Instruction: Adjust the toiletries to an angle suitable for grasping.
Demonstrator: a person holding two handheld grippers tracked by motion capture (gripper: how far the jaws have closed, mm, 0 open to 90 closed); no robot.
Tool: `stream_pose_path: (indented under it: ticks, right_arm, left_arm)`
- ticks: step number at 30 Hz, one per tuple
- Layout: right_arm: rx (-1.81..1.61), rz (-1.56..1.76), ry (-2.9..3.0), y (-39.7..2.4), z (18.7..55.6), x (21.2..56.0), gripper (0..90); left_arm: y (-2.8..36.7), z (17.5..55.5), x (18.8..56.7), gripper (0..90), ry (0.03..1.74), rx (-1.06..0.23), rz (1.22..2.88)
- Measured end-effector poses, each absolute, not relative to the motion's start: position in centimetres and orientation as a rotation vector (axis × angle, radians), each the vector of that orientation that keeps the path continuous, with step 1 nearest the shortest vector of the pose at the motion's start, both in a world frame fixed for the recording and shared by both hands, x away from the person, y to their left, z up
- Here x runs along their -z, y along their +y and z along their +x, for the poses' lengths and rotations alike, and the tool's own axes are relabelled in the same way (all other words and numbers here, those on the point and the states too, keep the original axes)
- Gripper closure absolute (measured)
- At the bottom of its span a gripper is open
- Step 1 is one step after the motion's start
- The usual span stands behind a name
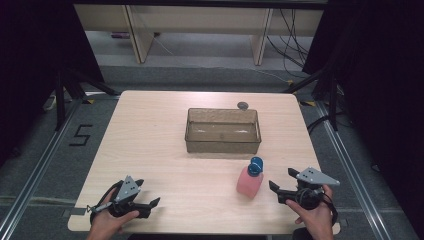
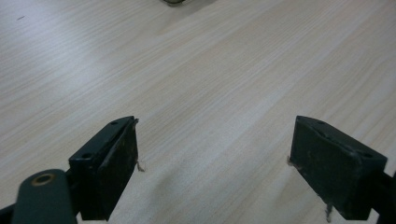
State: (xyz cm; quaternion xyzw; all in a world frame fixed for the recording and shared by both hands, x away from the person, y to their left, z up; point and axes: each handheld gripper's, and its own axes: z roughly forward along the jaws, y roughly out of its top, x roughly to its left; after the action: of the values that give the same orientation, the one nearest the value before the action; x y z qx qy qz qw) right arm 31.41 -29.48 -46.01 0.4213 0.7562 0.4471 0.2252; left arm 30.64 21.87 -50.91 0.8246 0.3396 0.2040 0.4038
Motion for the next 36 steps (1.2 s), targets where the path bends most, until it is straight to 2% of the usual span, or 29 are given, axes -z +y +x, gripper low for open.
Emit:
stream_pose_path:
  ticks: [33, 36]
  right_arm:
    - [-1.376, 1.009, 2.108, -26.9, 30.7, 44.6, 19.6]
    - [-1.402, 1.003, 2.112, -26.5, 30.6, 44.5, 22.1]
  left_arm:
    - [22.0, 30.8, 50.8, 14.9, 0.831, -0.526, 2.085]
    - [22.0, 30.8, 50.9, 14.9, 0.839, -0.521, 2.082]
